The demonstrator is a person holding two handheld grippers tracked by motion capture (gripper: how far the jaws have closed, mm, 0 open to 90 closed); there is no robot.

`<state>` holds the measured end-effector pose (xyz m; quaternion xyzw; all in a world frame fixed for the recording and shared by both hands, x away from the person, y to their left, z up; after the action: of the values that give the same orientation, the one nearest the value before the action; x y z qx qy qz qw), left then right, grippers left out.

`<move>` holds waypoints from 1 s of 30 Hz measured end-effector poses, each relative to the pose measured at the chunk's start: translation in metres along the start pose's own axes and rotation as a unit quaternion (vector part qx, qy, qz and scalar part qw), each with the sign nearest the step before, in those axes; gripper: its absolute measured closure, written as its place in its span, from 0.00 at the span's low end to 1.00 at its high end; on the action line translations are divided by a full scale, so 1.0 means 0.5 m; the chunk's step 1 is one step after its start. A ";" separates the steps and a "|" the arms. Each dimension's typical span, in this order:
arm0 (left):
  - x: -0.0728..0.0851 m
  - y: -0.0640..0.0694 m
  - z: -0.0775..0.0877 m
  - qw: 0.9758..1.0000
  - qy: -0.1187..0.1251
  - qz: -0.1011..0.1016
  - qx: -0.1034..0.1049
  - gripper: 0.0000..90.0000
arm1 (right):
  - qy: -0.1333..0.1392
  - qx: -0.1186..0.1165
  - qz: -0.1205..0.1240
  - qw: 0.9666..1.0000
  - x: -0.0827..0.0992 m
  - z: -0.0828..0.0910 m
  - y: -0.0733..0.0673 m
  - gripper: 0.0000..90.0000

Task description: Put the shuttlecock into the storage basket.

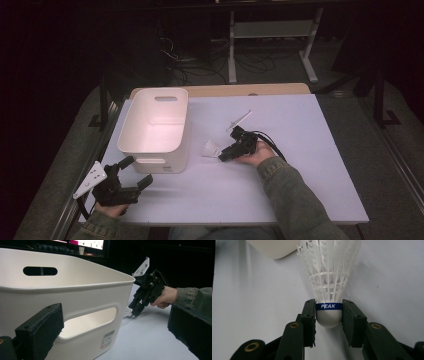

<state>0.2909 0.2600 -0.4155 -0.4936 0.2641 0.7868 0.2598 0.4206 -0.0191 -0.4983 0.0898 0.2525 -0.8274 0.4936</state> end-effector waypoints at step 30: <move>0.000 -0.002 0.001 1.000 0.001 0.002 -0.002 0.00 | 0.037 0.025 0.003 0.999 -0.042 0.121 -0.047 0.71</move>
<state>0.2914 0.2610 -0.4156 -0.4939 0.2642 0.7876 0.2569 0.4169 -0.0244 -0.4304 0.1333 0.2501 -0.8281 0.4836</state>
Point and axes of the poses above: each handheld gripper's, and its own axes: z roughly backward along the jaws, x roughly out of its underside, y roughly to its right, the point moved 8 cm from there along -z, roughly forward along the jaws, and after that the axes turned 15 degrees about -y, right-handed, at the moved point
